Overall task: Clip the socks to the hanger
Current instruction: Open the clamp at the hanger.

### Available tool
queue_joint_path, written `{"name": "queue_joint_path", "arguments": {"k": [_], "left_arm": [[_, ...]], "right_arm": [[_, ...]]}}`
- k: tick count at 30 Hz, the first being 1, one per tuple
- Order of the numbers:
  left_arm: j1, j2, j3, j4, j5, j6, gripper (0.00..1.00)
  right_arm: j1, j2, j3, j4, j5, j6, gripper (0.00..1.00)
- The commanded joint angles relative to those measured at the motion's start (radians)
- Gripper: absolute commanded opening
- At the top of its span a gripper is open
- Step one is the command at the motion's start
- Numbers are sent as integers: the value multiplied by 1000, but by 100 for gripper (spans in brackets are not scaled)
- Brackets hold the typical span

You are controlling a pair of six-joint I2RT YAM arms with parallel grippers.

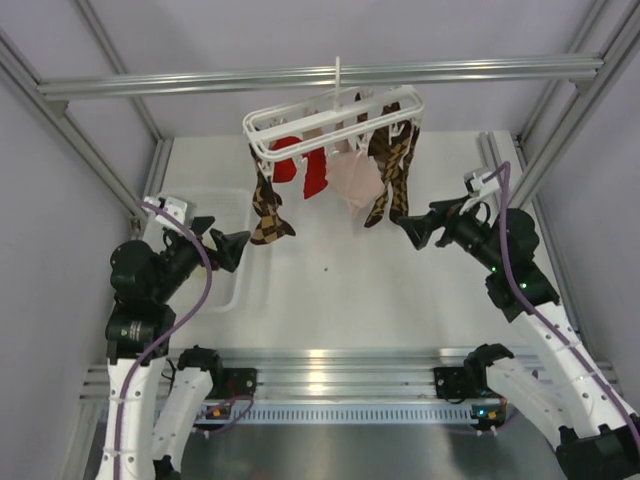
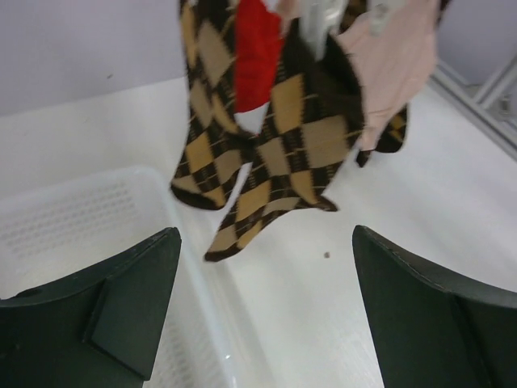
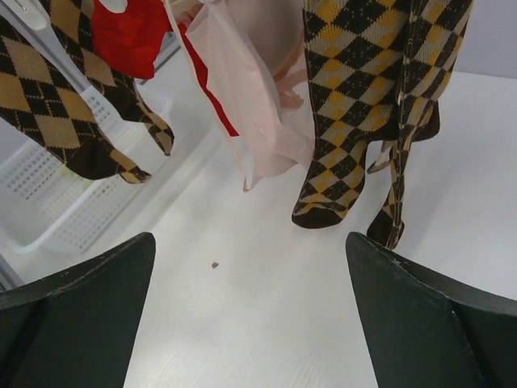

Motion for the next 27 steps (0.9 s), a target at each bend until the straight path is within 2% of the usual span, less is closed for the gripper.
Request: {"name": "queue_joint_path", "arguments": {"k": [1, 4, 7, 10, 13, 16, 17, 18, 20, 24, 25, 27], "left_arm": [[4, -9, -52, 261, 277, -38, 92], [-1, 10, -85, 382, 334, -55, 91], [-33, 72, -85, 451, 317, -55, 90], [-158, 142, -66, 508, 226, 90, 89], [-247, 194, -68, 586, 172, 168, 88], [-362, 240, -75, 674, 14, 181, 82], [-433, 251, -75, 684, -32, 193, 81], [-467, 268, -77, 713, -142, 208, 81], [-546, 279, -94, 753, -224, 253, 76], [-668, 320, -109, 799, -413, 299, 72], [-695, 326, -118, 831, -530, 316, 71], [-749, 359, -123, 865, -620, 333, 71]], "right_arm": [[-19, 28, 74, 84, -32, 12, 100], [-17, 56, 97, 95, -44, 27, 100], [-11, 76, 112, 107, -55, 50, 100], [-2, 100, 123, 116, -67, 61, 100], [-2, 116, 136, 119, -58, 61, 100], [-2, 131, 159, 105, -61, 61, 100], [1, 137, 169, 101, -63, 58, 100], [3, 143, 187, 99, -63, 54, 100], [6, 157, 202, 105, -61, 54, 100], [18, 180, 227, 121, -58, 58, 100], [20, 183, 225, 128, -52, 61, 100], [24, 198, 230, 142, -46, 77, 100]]}}
